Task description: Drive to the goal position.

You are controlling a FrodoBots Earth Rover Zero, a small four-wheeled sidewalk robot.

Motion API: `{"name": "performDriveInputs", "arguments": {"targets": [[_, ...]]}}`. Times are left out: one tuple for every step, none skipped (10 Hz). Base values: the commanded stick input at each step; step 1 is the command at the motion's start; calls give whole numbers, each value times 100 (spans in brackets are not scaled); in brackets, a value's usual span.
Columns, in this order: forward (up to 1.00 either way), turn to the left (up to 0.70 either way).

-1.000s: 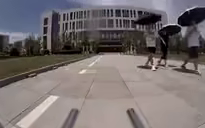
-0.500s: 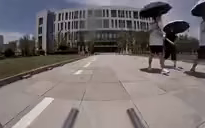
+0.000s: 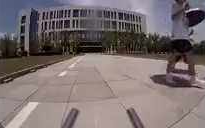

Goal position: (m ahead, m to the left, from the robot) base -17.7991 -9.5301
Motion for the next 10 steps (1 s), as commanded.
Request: {"name": "performDriveInputs", "arguments": {"targets": [[0, 0], [0, 0], [0, 0], [0, -50], [0, -50], [0, -50], [0, -50], [0, -50], [0, -50], [0, -50]]}}
